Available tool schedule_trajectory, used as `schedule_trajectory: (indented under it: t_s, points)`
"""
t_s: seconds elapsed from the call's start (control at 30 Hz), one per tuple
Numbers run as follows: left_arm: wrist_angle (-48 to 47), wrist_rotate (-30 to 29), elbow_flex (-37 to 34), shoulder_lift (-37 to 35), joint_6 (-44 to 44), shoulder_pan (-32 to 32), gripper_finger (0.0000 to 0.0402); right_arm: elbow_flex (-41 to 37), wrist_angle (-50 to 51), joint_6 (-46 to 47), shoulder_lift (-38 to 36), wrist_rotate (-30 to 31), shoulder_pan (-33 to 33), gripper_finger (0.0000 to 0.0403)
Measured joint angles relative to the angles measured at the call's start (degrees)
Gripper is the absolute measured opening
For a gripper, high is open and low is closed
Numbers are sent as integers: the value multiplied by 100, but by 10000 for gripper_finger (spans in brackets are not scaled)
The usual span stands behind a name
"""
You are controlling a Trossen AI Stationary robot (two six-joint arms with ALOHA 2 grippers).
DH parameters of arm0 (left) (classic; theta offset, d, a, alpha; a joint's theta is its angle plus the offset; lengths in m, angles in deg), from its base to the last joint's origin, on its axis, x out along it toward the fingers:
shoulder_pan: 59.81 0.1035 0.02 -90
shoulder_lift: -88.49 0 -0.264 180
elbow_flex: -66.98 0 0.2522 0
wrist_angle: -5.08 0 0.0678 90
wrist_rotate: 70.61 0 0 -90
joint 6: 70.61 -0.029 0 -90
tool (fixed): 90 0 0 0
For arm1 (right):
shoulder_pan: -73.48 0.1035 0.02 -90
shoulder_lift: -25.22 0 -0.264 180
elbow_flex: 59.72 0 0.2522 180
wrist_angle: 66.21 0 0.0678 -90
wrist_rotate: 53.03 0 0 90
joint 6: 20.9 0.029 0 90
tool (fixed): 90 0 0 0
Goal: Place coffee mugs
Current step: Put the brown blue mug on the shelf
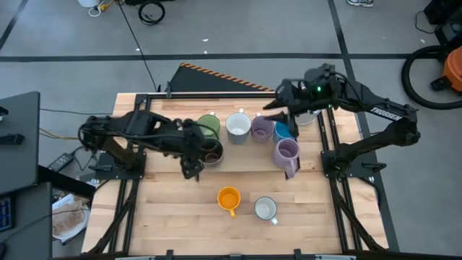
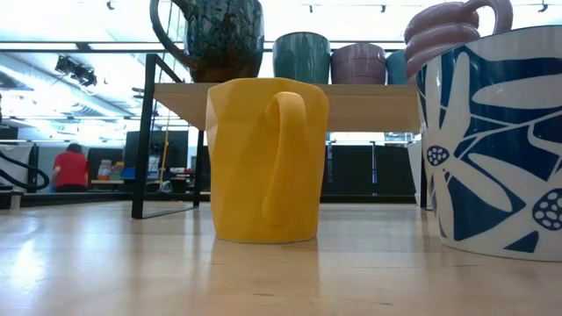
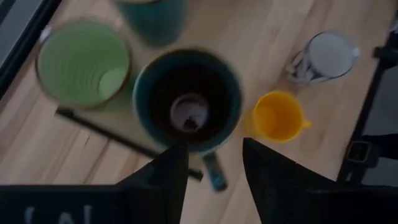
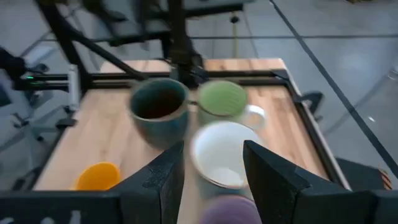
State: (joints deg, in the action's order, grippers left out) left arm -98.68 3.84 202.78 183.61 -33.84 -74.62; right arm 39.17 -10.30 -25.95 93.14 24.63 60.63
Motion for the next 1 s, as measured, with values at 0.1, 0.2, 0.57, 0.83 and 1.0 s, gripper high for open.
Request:
schedule_trajectory:
  t_s: [0.1,0.2,0.57,0.83,1.0]
  points:
    - [40,7,-634,-320,206,-38,150,4,-150,174,50,261,517,169]
    - [221,27,-1200,-619,339,-84,144,7,-167,330,234,575,978,169]
    - [723,168,-2572,-1119,466,-402,142,4,-388,696,1445,1501,2078,169]
    - [865,187,-2971,-1171,608,-442,142,2,-656,999,2069,1568,2173,169]
    - [1249,246,-3108,-1165,608,-455,142,2,-909,998,2409,1406,2179,169]
